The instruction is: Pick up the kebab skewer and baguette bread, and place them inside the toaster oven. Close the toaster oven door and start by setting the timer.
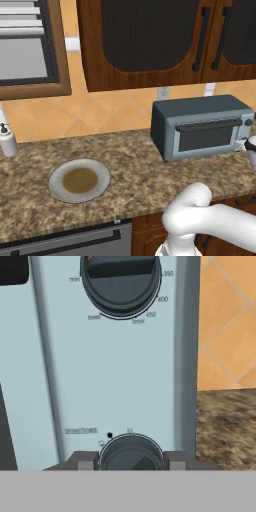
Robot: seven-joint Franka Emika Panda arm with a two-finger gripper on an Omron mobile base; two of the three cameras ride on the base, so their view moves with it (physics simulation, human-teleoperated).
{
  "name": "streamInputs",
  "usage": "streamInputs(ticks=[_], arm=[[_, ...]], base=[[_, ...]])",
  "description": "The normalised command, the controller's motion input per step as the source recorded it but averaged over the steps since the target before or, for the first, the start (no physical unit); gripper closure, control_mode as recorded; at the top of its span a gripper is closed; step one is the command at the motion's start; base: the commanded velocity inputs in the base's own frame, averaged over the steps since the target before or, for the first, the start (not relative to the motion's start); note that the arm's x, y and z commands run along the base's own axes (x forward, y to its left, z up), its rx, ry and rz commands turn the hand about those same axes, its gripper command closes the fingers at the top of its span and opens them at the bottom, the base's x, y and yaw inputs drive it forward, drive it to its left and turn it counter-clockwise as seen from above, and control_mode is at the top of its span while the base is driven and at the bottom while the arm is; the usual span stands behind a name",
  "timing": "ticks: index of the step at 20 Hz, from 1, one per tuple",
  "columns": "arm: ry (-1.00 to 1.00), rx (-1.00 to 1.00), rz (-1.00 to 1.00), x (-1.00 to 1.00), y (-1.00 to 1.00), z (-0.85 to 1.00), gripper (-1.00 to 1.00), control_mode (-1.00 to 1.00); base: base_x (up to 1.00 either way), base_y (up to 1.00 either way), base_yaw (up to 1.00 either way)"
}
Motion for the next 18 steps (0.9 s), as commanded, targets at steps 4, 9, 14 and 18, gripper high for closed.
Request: streamInputs(ticks=[4, 9, 14, 18], arm=[[0.0, 0.0, 0.0, 0.0, 0.0, 0.0, 1.0, -1.0], [0.0, 0.08, 0.0, 0.0, -0.05, -0.07, 1.0, -1.0], [0.0, 0.2, -0.03, 0.0, -0.01, -0.02, 1.0, -1.0], [0.0, 0.22, -0.06, 0.0, 0.0, 0.0, 1.0, -1.0]], base=[[0.0, 0.0, 0.0], [0.0, 0.0, 0.0], [0.0, 0.0, 0.0], [0.0, 0.0, 0.0]])
